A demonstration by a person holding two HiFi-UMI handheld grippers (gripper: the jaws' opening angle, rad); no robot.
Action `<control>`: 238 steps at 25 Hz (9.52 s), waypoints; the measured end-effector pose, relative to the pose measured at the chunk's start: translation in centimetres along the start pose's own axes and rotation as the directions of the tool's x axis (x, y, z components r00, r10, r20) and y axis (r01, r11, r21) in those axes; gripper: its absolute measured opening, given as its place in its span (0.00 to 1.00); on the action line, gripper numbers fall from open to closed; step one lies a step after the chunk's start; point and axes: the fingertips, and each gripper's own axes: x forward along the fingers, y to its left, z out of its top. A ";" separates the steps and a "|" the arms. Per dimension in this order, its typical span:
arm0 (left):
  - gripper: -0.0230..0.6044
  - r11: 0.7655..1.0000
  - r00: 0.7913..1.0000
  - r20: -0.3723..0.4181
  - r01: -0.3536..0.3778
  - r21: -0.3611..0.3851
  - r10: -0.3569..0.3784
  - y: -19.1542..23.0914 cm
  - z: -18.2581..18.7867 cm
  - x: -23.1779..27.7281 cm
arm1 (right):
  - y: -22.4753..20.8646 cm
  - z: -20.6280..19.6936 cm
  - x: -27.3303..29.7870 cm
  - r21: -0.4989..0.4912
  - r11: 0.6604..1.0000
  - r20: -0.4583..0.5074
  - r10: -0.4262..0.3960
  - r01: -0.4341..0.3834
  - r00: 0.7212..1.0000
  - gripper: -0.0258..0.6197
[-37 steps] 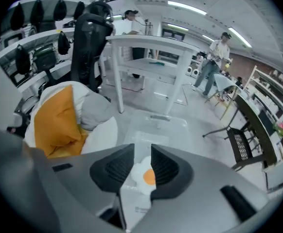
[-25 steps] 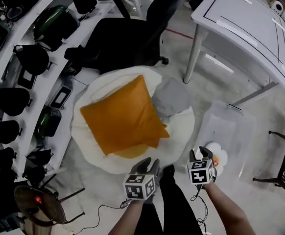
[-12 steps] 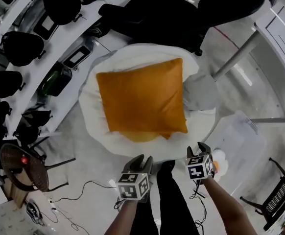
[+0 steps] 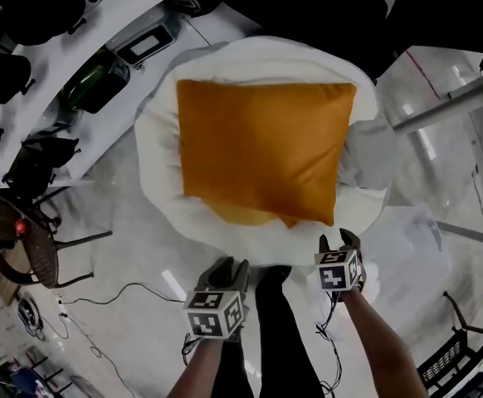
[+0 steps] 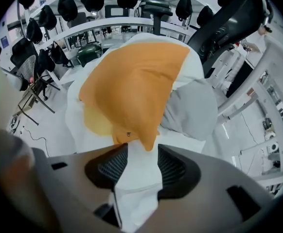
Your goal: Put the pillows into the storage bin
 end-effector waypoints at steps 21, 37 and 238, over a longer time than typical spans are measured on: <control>0.24 0.995 1.000 0.019 -0.012 -0.096 0.014 4.5 -1.2 2.7 | -0.3 1.1 6.7 -0.076 0.989 -0.071 -0.136 0.130 0.988 0.13; 0.24 0.999 0.999 0.019 0.032 -0.024 -0.031 2.0 -0.7 -1.4 | 5.2 1.4 -2.0 0.192 0.980 0.042 0.035 -0.042 0.999 0.09; 0.23 0.979 0.982 -0.077 0.181 0.088 -0.175 3.6 2.1 9.6 | 4.0 2.6 10.4 -0.436 0.897 -0.124 0.021 -0.073 0.992 0.05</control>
